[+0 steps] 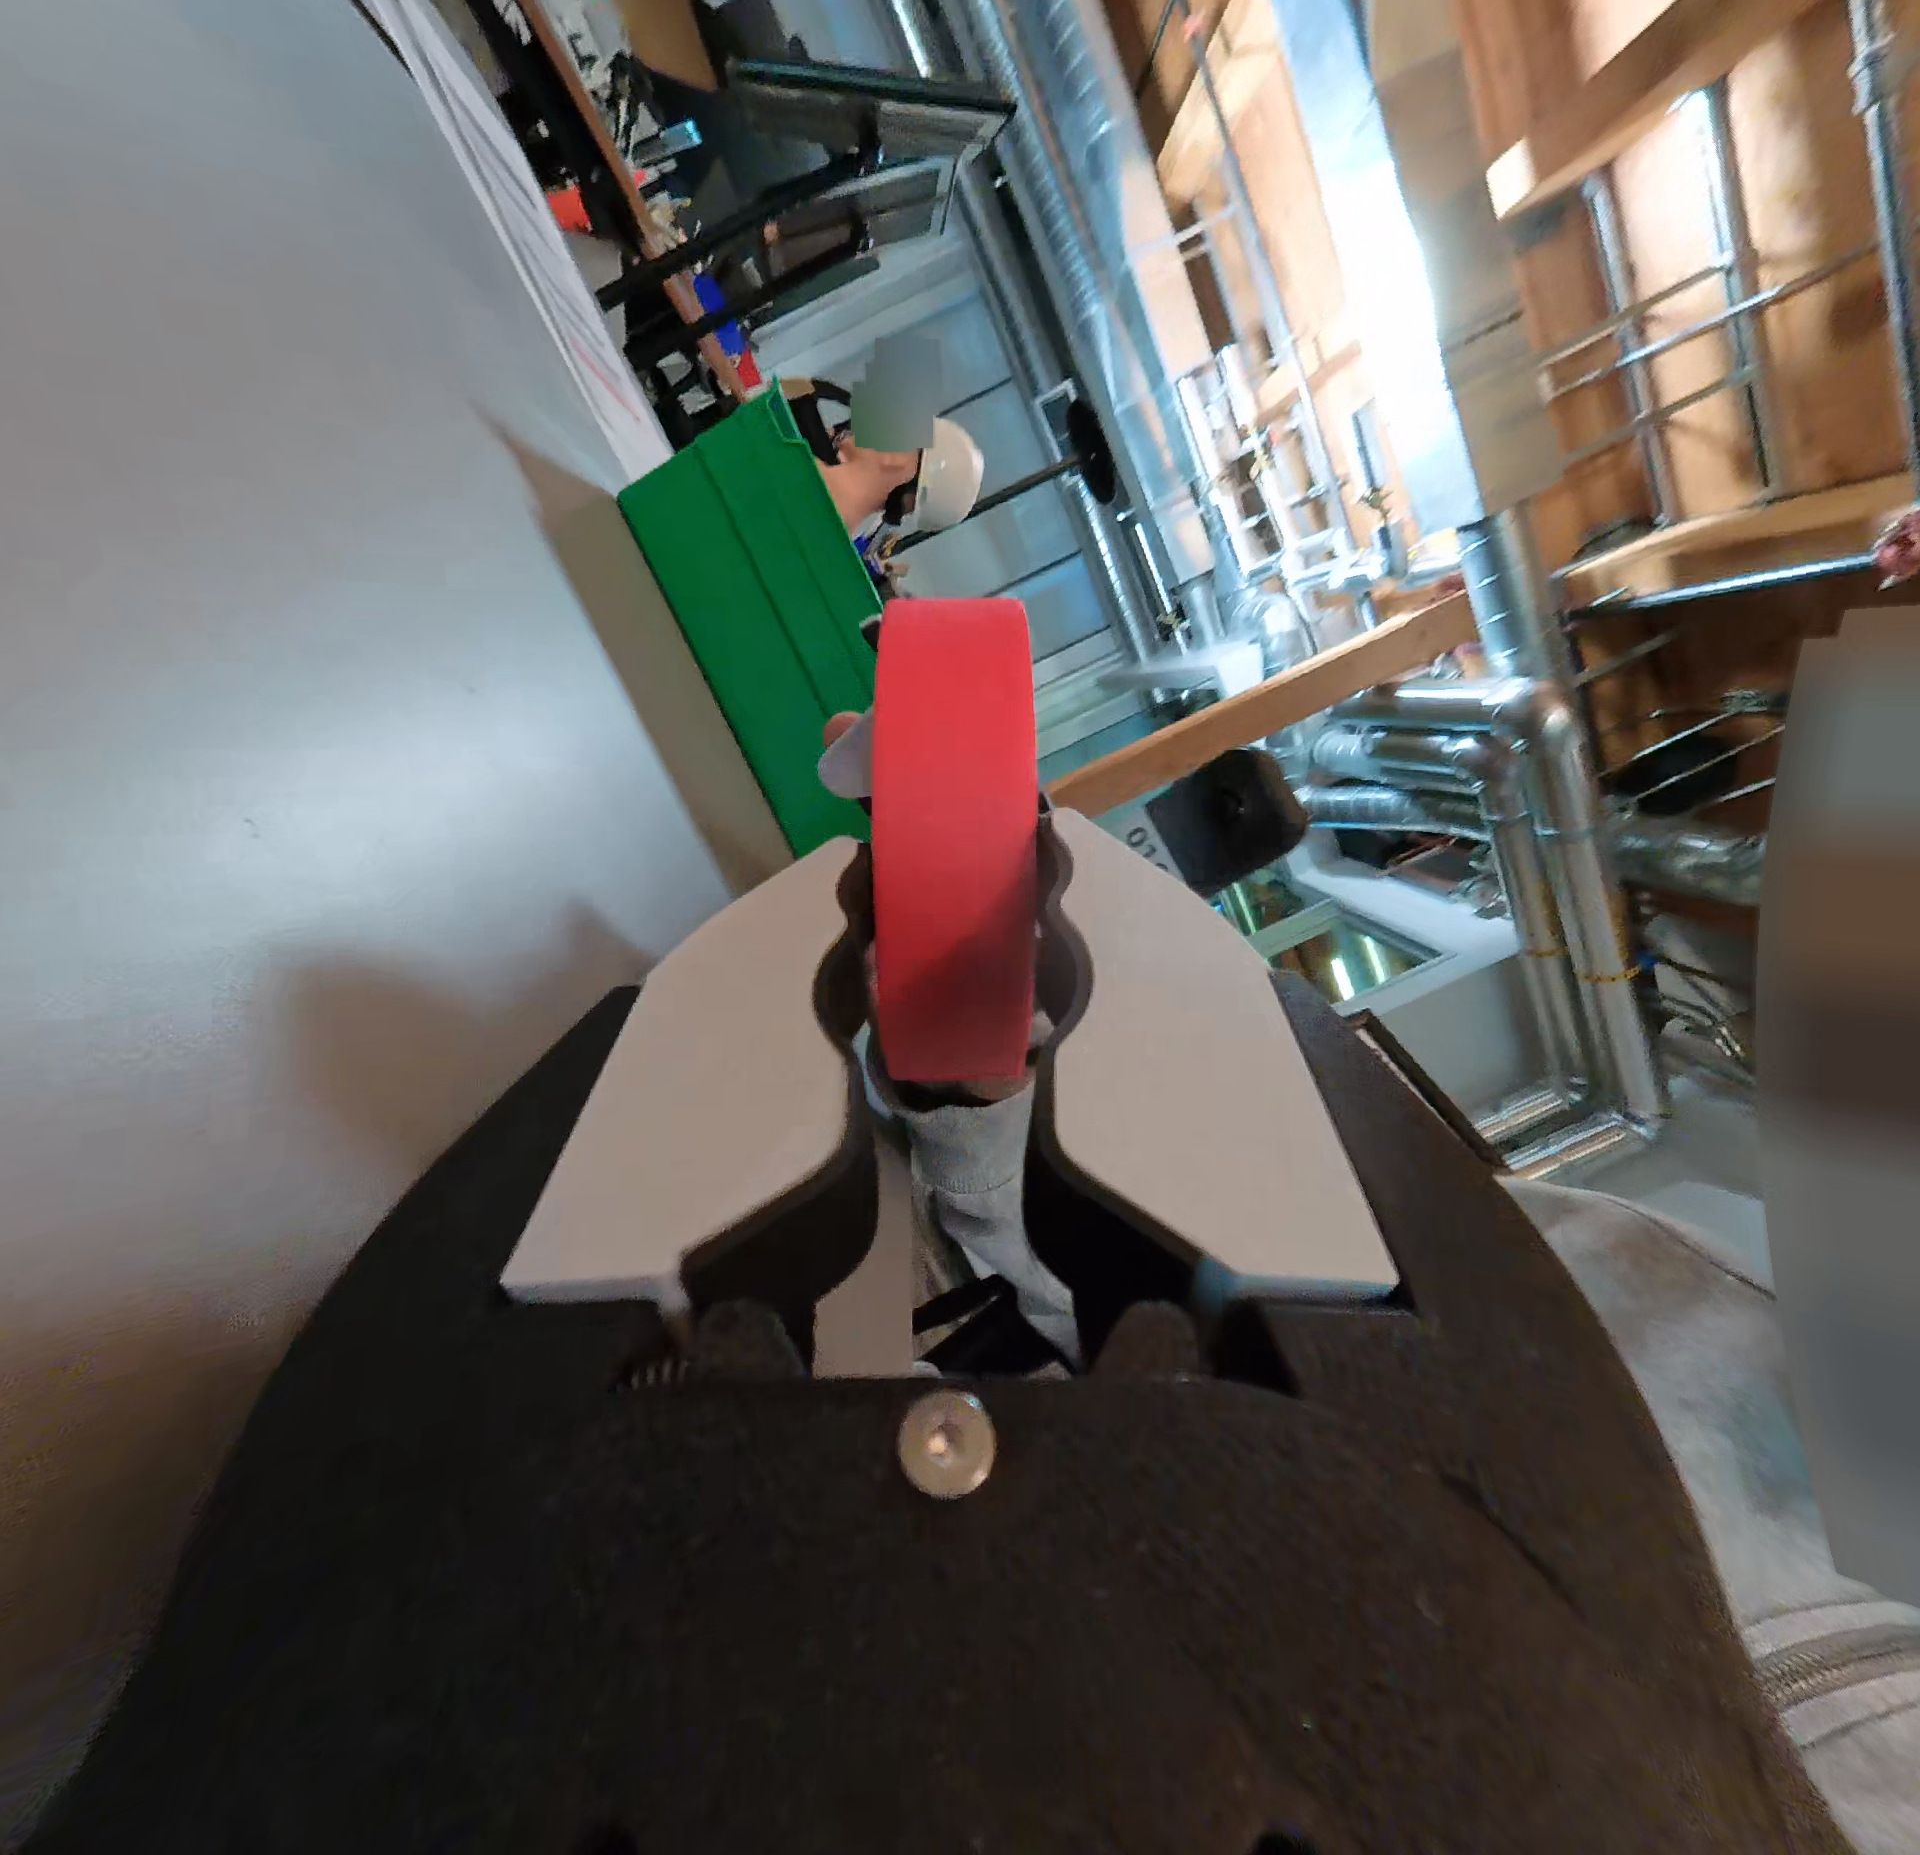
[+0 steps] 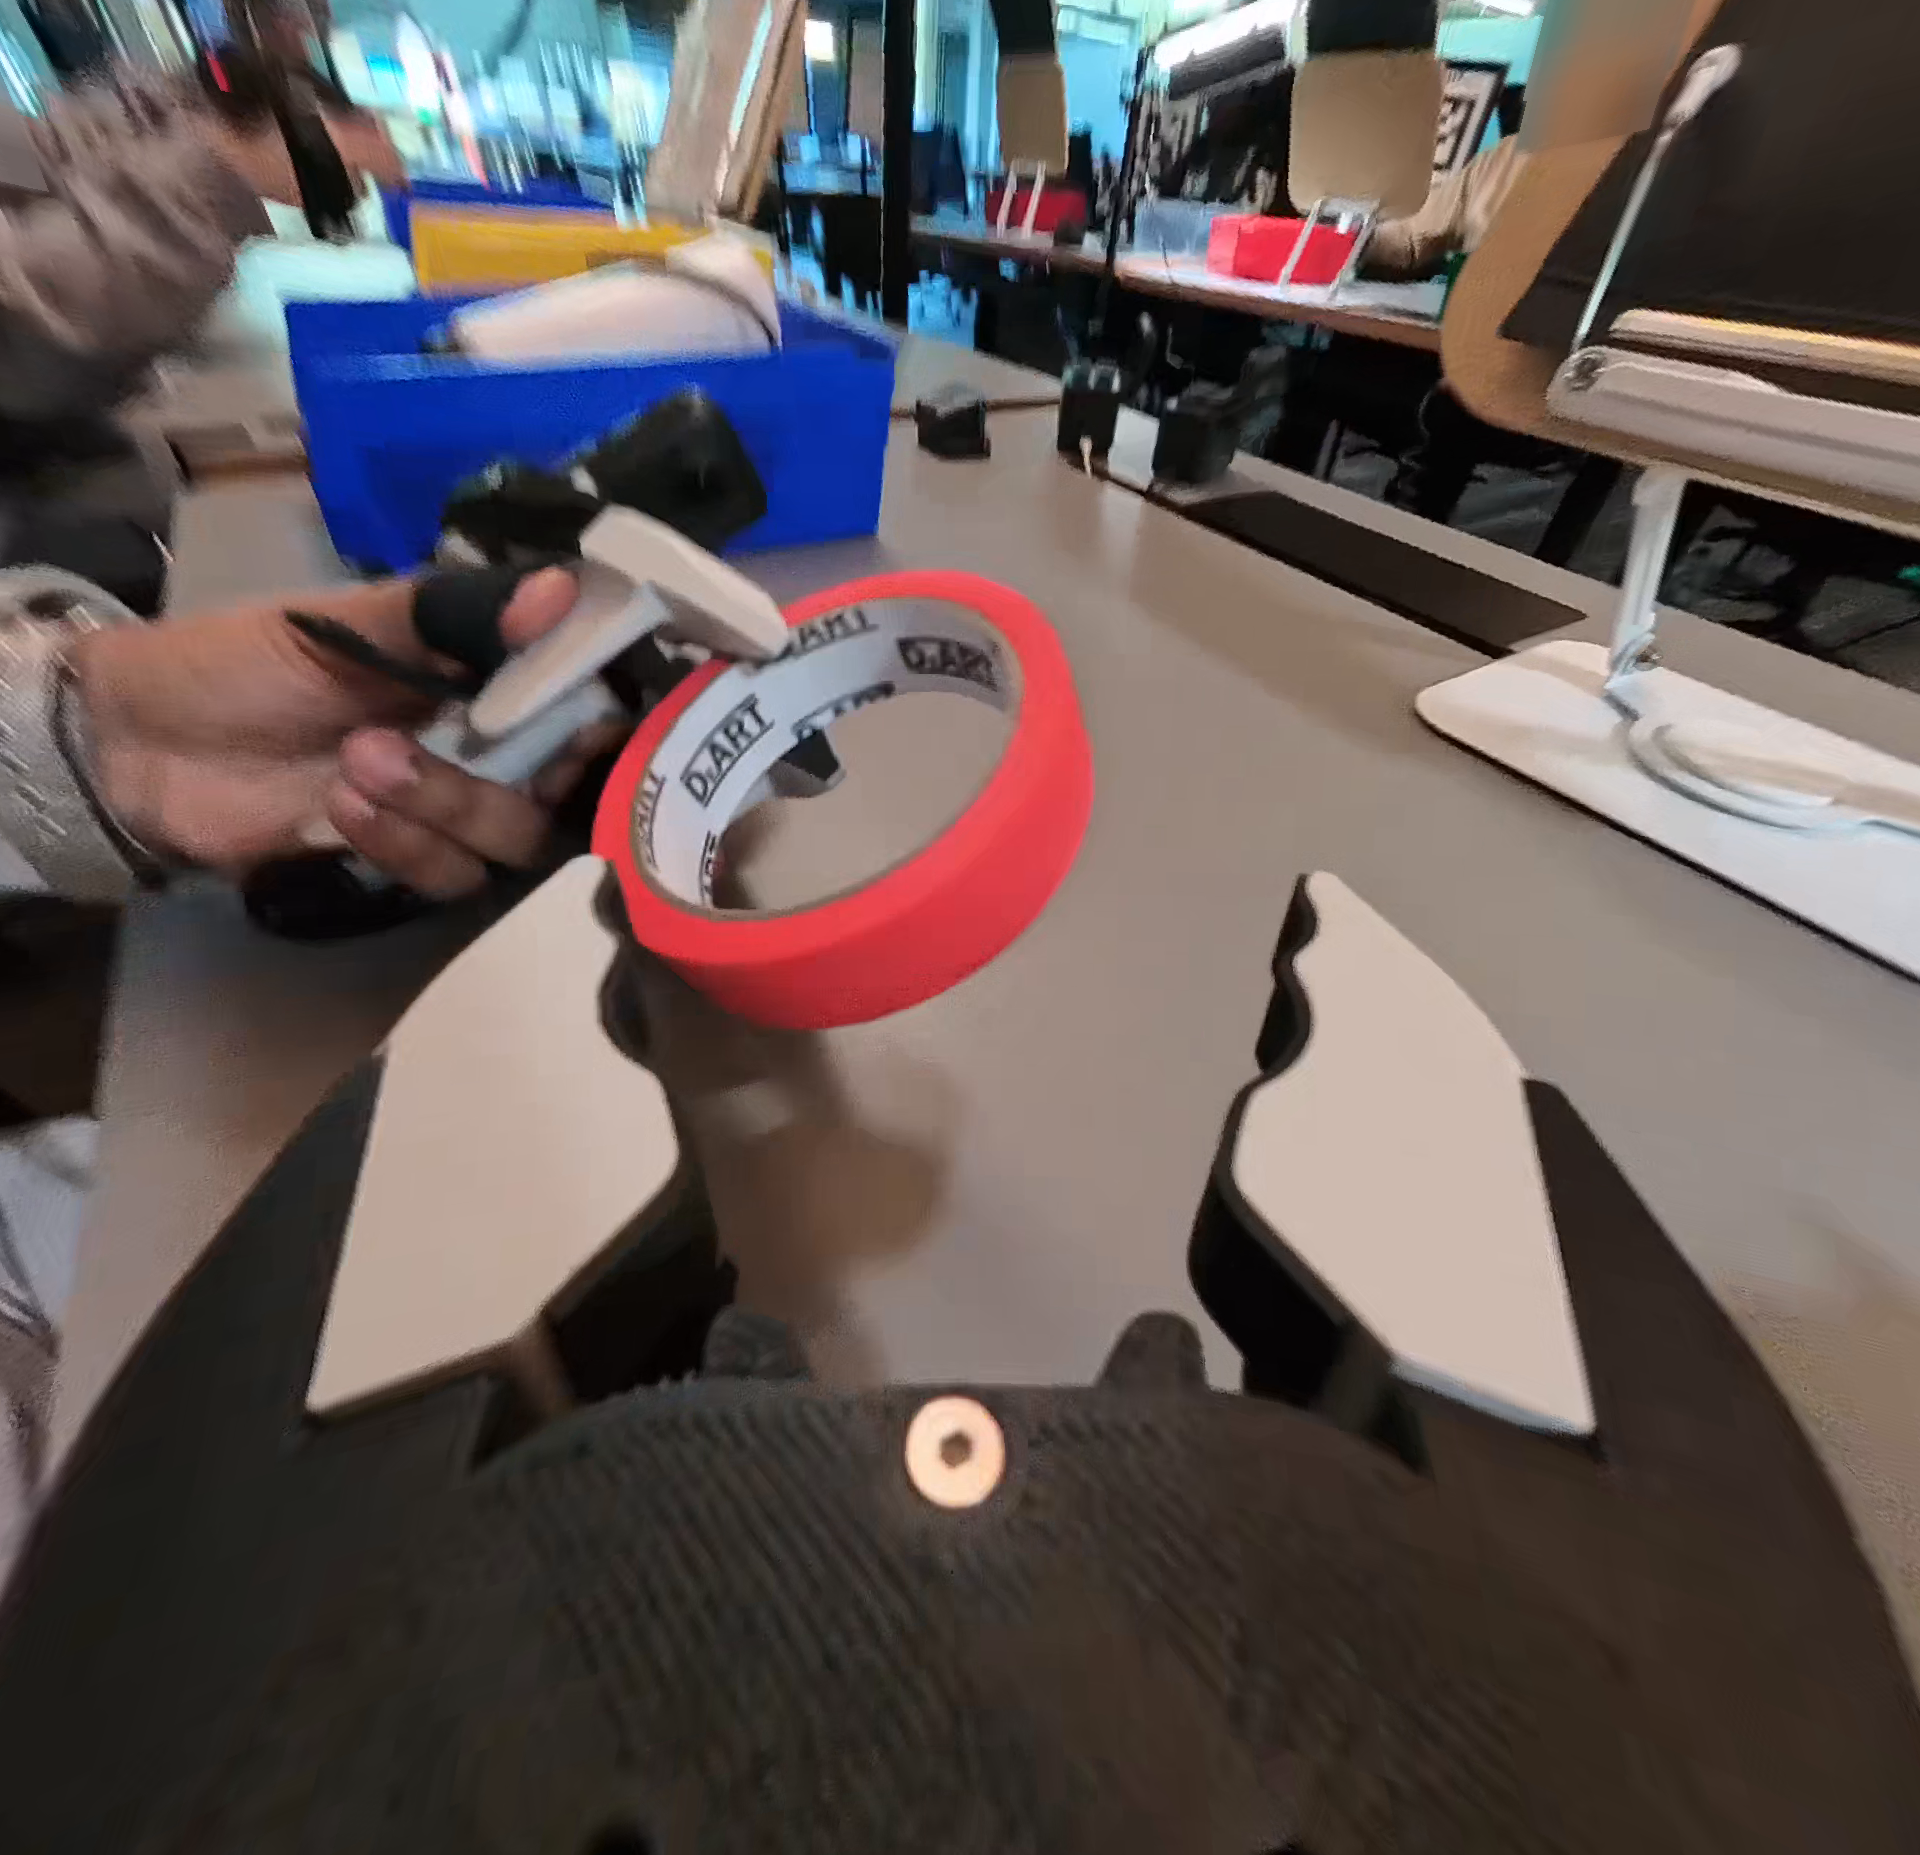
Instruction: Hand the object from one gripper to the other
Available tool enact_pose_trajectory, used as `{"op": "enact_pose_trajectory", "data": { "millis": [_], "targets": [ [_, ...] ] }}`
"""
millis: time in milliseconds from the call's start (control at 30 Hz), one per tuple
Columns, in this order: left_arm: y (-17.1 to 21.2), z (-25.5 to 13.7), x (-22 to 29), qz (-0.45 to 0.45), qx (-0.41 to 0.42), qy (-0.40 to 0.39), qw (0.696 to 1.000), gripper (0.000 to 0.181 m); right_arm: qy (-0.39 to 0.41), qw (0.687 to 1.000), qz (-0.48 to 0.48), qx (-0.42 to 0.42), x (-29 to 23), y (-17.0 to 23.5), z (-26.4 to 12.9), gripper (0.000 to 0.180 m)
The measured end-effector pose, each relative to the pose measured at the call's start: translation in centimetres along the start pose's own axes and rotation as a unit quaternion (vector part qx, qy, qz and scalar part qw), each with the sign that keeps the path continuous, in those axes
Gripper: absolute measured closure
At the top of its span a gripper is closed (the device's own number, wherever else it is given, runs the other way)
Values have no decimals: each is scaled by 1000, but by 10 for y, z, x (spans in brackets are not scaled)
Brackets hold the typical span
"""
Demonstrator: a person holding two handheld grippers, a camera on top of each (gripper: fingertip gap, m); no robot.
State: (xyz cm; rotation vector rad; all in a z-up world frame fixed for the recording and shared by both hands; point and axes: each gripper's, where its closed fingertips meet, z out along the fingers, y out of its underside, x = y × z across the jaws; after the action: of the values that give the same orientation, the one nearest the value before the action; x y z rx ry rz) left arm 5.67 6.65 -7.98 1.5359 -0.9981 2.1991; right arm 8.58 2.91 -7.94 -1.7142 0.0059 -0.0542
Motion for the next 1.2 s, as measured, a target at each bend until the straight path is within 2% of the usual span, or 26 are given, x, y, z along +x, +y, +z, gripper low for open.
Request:
{"op": "enact_pose_trajectory", "data": {
  "millis": [67, 167, 267, 367, 533, 767, 833, 933, 1100, 1200],
  "targets": [
    [-3, -3, 0, 3, 6, 3, 1000, 149, -21, 996, 69, 50, 5, -12, -8, 75],
    [-6, -4, 5, 25, 14, 10, 1000, 150, -73, 972, 203, 92, 8, -19, -14, 82],
    [-8, -3, 13, 41, 18, 28, 999, 151, -134, 943, 292, 84, 1, -16, -14, 102],
    [-6, -1, 18, 58, 14, 36, 998, 151, -190, 923, 329, 62, -14, -12, -11, 120],
    [0, 2, 20, 84, -3, 35, 996, 151, -232, 907, 348, 44, -30, -10, -10, 147],
    [2, 5, 17, 87, -7, 25, 996, 151, -227, 902, 366, 40, -25, -8, -11, 149],
    [3, 6, 11, 79, -6, 11, 997, 148, -216, 911, 350, 34, -25, -7, -10, 149],
    [2, 7, 2, 101, -2, -27, 995, 131, -190, 933, 305, 30, -22, -8, -11, 150],
    [-6, 1, -2, 134, 13, -63, 989, 129, -143, 954, 264, 16, -11, -4, -12, 150],
    [-7, 0, 1, 157, 14, -68, 985, 138, -132, 958, 254, 12, -9, -2, -11, 150]
  ]
}}
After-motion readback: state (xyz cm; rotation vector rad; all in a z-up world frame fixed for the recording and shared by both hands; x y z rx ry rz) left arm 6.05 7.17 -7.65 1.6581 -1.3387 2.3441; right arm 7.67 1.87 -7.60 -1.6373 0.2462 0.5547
